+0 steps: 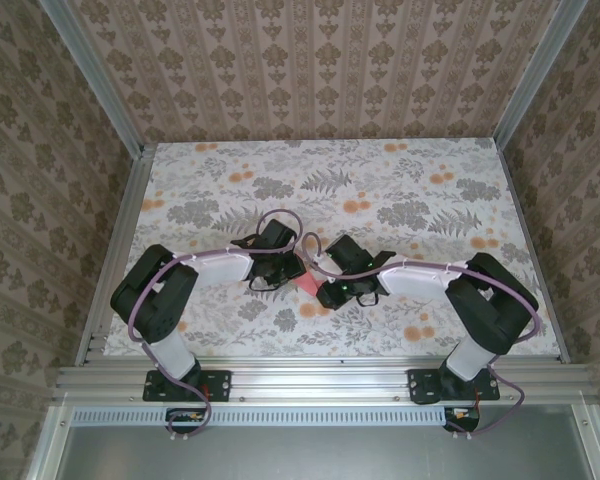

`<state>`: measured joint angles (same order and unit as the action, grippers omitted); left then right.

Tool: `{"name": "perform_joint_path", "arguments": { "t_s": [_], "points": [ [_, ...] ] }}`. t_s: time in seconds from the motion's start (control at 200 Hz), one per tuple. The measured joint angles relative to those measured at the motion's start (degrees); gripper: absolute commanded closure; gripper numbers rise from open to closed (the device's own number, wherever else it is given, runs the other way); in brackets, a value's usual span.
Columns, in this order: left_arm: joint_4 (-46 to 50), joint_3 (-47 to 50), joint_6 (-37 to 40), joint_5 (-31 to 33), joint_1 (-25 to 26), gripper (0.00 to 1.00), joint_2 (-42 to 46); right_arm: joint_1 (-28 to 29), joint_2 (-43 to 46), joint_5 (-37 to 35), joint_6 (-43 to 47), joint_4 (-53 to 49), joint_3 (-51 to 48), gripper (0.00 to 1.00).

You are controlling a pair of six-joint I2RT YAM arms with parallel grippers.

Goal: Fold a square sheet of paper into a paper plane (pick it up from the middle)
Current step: Fold the wing for the fifth time at the center of the table.

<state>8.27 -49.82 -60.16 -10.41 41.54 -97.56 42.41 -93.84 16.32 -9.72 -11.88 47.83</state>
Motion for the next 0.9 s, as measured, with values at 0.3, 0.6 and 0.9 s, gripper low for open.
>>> {"name": "perform_joint_path", "arguments": {
  "t_s": [0.3, 0.6, 0.9],
  "points": [
    [0.09, -0.09, 0.0, -0.11, 0.0, 0.73, -0.02, 0.0, -1.14, 1.46, -0.13, 1.25, -0.7, 1.0],
    [0.11, -0.09, 0.07, -0.24, 0.0, 0.73, -0.11, -0.11, -3.37, 4.55, -2.54, 4.17, -1.46, 0.98],
    [0.37, -0.31, 0.52, -0.44, 0.04, 0.74, -0.33, -1.44, 1.2, 3.58, -4.98, 0.57, -1.44, 0.81]
  ]
}}
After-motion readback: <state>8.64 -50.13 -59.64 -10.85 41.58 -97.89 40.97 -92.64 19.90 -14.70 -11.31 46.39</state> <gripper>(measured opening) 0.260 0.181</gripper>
